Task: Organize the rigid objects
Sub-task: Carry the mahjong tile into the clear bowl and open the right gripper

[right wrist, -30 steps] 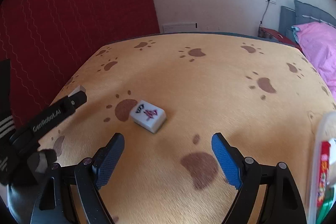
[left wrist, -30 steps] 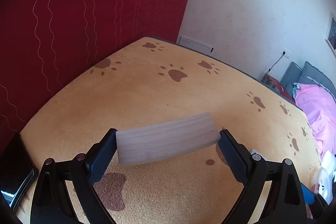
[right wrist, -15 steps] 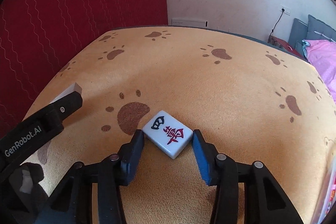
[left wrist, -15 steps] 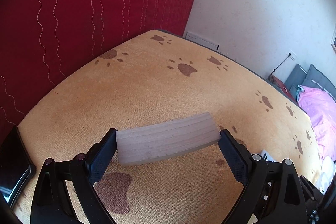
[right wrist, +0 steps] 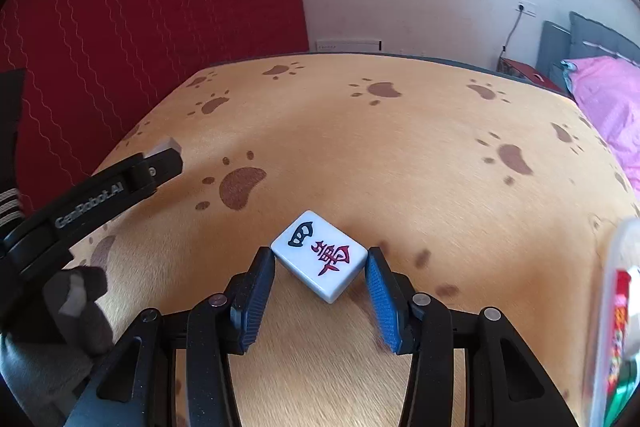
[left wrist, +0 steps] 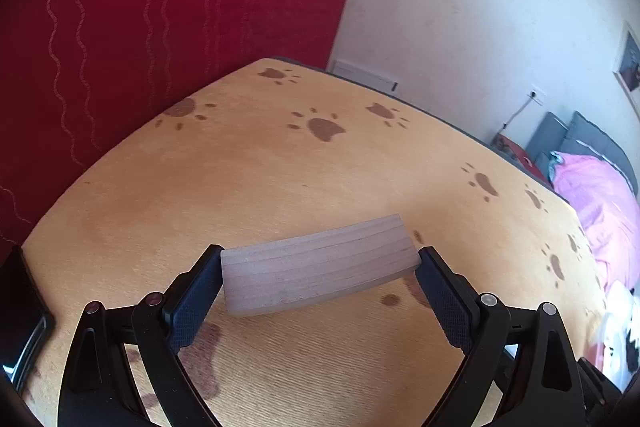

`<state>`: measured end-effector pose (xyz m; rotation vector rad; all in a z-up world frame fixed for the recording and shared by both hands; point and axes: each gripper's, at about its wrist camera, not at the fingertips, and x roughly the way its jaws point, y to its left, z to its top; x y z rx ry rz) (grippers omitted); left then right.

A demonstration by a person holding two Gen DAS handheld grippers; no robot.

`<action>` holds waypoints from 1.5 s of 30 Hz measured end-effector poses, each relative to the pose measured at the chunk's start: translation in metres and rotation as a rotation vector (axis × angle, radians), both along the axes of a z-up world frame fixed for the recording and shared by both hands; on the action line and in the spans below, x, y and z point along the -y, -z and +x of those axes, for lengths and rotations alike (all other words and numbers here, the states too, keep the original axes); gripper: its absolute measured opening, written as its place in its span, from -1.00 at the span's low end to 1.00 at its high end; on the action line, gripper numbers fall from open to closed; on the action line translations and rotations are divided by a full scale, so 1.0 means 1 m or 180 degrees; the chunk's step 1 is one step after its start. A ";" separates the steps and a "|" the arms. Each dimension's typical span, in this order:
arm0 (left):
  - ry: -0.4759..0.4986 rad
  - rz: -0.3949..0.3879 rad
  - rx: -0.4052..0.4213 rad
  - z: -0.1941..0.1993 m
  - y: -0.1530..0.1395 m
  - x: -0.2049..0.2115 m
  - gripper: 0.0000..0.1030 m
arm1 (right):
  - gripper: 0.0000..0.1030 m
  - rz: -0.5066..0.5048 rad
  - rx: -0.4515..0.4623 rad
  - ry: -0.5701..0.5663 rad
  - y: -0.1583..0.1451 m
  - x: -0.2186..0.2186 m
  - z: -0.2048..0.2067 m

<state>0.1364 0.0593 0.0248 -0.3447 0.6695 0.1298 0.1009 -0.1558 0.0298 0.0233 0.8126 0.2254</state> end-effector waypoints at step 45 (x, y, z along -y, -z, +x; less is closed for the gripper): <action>0.0655 0.0133 0.0070 -0.013 -0.005 0.062 0.84 | -0.03 0.0115 0.0279 0.1488 -0.032 0.188 -0.080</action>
